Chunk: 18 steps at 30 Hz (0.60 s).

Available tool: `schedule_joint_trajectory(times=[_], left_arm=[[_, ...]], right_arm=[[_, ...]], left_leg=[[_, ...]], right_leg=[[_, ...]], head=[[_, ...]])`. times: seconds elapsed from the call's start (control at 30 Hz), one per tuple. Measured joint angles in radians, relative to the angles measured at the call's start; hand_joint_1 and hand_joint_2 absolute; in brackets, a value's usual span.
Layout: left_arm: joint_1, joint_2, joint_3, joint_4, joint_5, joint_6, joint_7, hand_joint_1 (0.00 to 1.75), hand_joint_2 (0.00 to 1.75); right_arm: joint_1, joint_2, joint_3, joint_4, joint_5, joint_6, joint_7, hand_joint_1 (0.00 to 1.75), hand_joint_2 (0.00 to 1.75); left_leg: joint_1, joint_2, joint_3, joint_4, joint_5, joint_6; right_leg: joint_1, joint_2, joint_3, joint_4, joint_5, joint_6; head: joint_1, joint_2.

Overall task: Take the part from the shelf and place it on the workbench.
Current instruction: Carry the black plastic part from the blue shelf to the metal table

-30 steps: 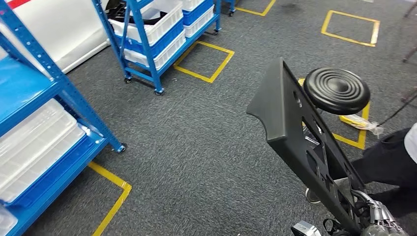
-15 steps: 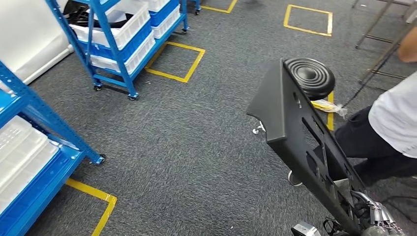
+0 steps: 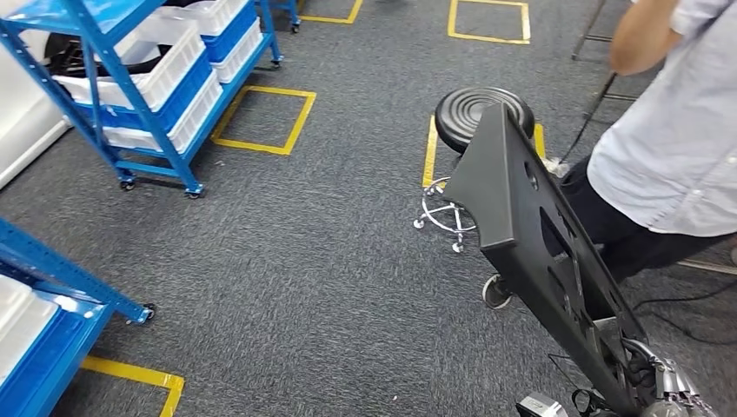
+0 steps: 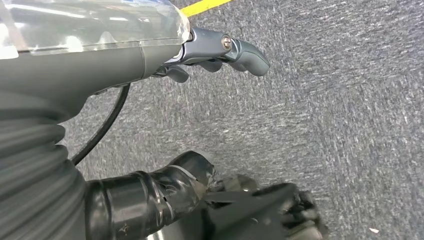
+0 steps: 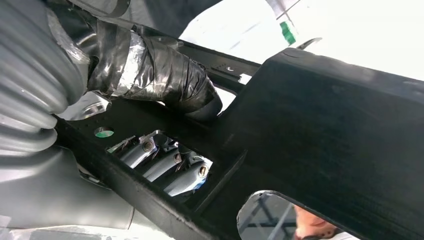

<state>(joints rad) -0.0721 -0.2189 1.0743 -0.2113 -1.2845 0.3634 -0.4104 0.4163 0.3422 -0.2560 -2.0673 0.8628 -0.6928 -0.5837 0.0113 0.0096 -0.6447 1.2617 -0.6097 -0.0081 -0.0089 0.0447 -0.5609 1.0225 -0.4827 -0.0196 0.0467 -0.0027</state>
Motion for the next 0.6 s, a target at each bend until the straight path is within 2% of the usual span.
schedule_joint_trajectory(times=[0.03, 0.07, 0.1, 0.17, 0.23, 0.27, 0.33, 0.37, 0.4, 0.43, 0.47, 0.5, 0.53, 0.57, 0.6], left_arm=[[0.000, 0.000, 0.000, 0.000, 0.001, 0.000, 0.000, 0.00, 1.75], [0.000, 0.001, 0.000, 0.000, 0.001, 0.001, -0.001, 0.00, 1.75], [0.000, 0.001, 0.000, 0.000, 0.001, 0.001, -0.001, 0.00, 1.75], [-0.002, 0.001, 0.000, 0.000, 0.000, 0.001, -0.001, 0.00, 1.75], [-0.004, 0.001, 0.000, 0.000, -0.001, 0.001, 0.000, 0.00, 1.75], [-0.005, 0.001, 0.000, 0.000, -0.002, 0.002, 0.000, 0.00, 1.75], [-0.004, 0.001, 0.000, 0.000, -0.003, 0.002, 0.001, 0.00, 1.75], [-0.003, 0.001, 0.000, 0.000, -0.004, 0.002, 0.001, 0.00, 1.75], [-0.002, 0.001, 0.000, 0.000, -0.004, 0.002, 0.001, 0.00, 1.75], [-0.001, 0.001, 0.001, 0.000, -0.004, 0.002, 0.001, 0.00, 1.75], [-0.001, 0.002, 0.001, 0.000, -0.004, 0.002, 0.001, 0.00, 1.75], [-0.001, 0.002, 0.001, 0.000, -0.003, 0.002, 0.001, 0.00, 1.75], [-0.001, 0.001, 0.001, 0.000, -0.003, 0.002, 0.001, 0.00, 1.75], [-0.002, 0.001, 0.001, 0.000, -0.004, 0.002, 0.001, 0.00, 1.75], [-0.002, 0.001, 0.001, 0.000, -0.004, 0.002, 0.001, 0.00, 1.75]], right_arm=[[0.000, 0.000, 0.000, 0.000, -0.001, 0.000, 0.000, 1.75, 1.75], [0.000, 0.000, 0.000, 0.001, -0.001, 0.000, 0.000, 1.75, 1.75], [-0.001, 0.000, 0.000, 0.001, -0.001, 0.000, 0.000, 1.75, 1.75], [-0.001, 0.000, 0.000, 0.001, 0.000, 0.000, 0.000, 1.75, 1.75], [0.000, 0.000, 0.000, 0.001, 0.001, 0.000, 0.001, 1.75, 1.75], [0.002, 0.000, 0.000, 0.001, 0.002, 0.000, 0.001, 1.75, 1.75], [0.001, 0.000, 0.000, 0.000, 0.002, 0.000, 0.002, 1.75, 1.75], [0.000, 0.000, 0.000, 0.001, 0.001, 0.000, 0.002, 1.75, 1.75], [-0.001, 0.000, 0.000, 0.001, 0.001, 0.000, 0.002, 1.75, 1.75], [-0.001, 0.000, 0.000, 0.001, 0.000, 0.000, 0.002, 1.75, 1.75], [0.000, 0.000, 0.000, 0.001, 0.000, 0.000, 0.002, 1.75, 1.75], [0.001, 0.000, 0.000, 0.001, -0.001, 0.000, 0.002, 1.75, 1.75], [0.001, 0.000, 0.000, 0.001, -0.001, 0.000, 0.002, 1.75, 1.75], [0.001, 0.000, 0.000, 0.001, -0.001, 0.000, 0.002, 1.75, 1.75], [0.000, 0.000, 0.000, 0.001, -0.001, 0.000, 0.002, 1.75, 1.75]], left_leg=[[0.001, -0.006, 0.018, -0.048, 0.037, 0.002], [0.002, -0.023, 0.044, -0.112, 0.072, 0.004], [0.004, -0.045, 0.067, -0.171, 0.095, 0.007], [0.004, -0.078, 0.091, -0.228, 0.107, 0.011], [0.002, -0.067, 0.094, -0.234, 0.108, 0.019], [0.003, -0.056, 0.096, -0.240, 0.112, 0.025], [0.006, -0.031, 0.101, -0.253, 0.118, 0.039], [0.006, -0.018, 0.102, -0.255, 0.119, 0.043], [0.005, -0.006, 0.102, -0.256, 0.118, 0.045], [0.004, 0.007, 0.102, -0.256, 0.117, 0.046], [0.004, 0.020, 0.103, -0.255, 0.115, 0.046], [0.004, 0.033, 0.104, -0.255, 0.113, 0.045], [0.004, 0.044, 0.107, -0.255, 0.110, 0.044], [0.004, 0.054, 0.112, -0.255, 0.107, 0.041], [0.002, 0.063, 0.116, -0.254, 0.104, 0.036]], right_leg=[[0.000, 0.013, 0.000, 0.003, -0.002, 0.001], [-0.001, 0.025, 0.000, 0.007, -0.004, 0.003], [0.000, 0.036, -0.002, 0.012, -0.007, 0.007], [-0.002, 0.054, -0.010, 0.018, -0.008, 0.018], [-0.004, 0.072, -0.016, 0.016, -0.004, 0.031], [-0.004, 0.062, -0.019, 0.020, -0.007, 0.037], [-0.003, 0.017, -0.042, 0.069, -0.040, 0.046], [-0.003, -0.011, -0.066, 0.121, -0.070, 0.050], [-0.004, -0.024, -0.097, 0.183, -0.100, 0.054], [-0.006, -0.030, -0.126, 0.240, -0.121, 0.057], [-0.008, -0.033, -0.142, 0.272, -0.125, 0.060], [-0.010, -0.037, -0.140, 0.267, -0.110, 0.061], [-0.011, -0.044, -0.118, 0.225, -0.079, 0.062], [-0.011, -0.060, -0.082, 0.156, -0.043, 0.060], [-0.007, -0.083, -0.047, 0.090, -0.018, 0.056]], head=[[0.000, 0.000], [0.000, 0.000], [0.000, 0.000], [0.000, 0.000], [0.000, 0.000], [0.000, 0.000], [0.002, 0.000], [0.002, 0.000], [0.003, 0.000], [0.003, 0.000], [0.003, 0.000], [0.003, 0.000], [0.003, 0.000], [0.003, 0.000], [0.003, 0.000]])
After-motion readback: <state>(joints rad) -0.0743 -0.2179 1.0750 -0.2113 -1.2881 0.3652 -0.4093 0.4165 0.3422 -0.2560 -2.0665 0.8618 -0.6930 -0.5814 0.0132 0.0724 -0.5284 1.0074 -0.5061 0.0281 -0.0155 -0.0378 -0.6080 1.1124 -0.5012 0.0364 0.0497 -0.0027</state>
